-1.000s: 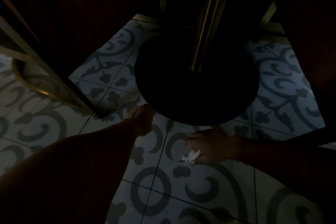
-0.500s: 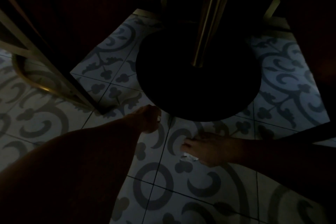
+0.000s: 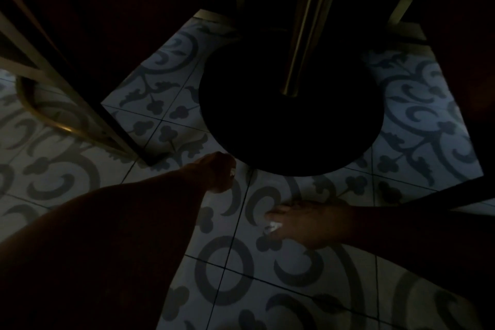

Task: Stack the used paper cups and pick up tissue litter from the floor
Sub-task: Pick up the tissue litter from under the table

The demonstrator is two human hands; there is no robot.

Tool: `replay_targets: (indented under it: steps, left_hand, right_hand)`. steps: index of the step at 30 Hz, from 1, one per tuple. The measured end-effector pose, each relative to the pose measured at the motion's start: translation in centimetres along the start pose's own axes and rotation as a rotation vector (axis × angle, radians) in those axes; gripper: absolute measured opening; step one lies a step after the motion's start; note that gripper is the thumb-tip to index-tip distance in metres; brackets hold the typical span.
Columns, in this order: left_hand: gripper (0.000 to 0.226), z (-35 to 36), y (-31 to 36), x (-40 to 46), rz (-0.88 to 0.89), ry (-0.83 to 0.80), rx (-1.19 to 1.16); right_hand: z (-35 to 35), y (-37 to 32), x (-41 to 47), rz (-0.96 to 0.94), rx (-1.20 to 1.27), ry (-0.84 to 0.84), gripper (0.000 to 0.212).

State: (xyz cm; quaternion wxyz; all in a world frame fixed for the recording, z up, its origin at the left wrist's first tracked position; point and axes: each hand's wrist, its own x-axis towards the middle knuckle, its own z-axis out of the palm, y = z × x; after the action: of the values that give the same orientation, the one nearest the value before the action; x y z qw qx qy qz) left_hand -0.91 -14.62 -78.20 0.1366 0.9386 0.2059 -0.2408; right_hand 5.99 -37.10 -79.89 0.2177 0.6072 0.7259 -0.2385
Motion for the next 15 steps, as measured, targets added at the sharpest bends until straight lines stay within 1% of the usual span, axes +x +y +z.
replay_targets:
  steps: [2,5,9,10,13,14,15]
  left_hand:
    - [0.024,-0.04,-0.06,-0.04,0.001,-0.005,0.009]
    - [0.024,-0.02,-0.04,-0.02,0.001,-0.01,0.016]
    - [0.027,0.05,-0.15,0.22,0.017,-0.023,0.024]
    - [0.026,0.08,-0.22,0.22,0.015,-0.021,0.017]
    - [0.024,0.2,-0.37,0.4,0.024,-0.023,0.01]
    - [0.024,0.24,-0.37,0.45,0.019,-0.023,-0.004]
    - [0.024,0.26,-0.35,0.38,0.016,-0.025,-0.007]
  right_hand:
    - [-0.23,-0.11,0.27,0.019,0.011,-0.016,0.059]
    - [-0.73,-0.13,0.22,0.022,-0.035,-0.035,0.058]
    - [-0.9,-0.35,-0.38,0.037,0.025,0.026,0.056]
    - [-0.83,-0.36,-0.5,0.042,0.026,0.032,0.053]
    - [-0.43,0.02,-0.62,0.02,0.033,0.021,0.033]
    - [-0.3,0.26,-0.63,0.011,0.026,0.017,0.031]
    - [-0.18,0.49,-0.65,0.005,0.018,0.006,0.033]
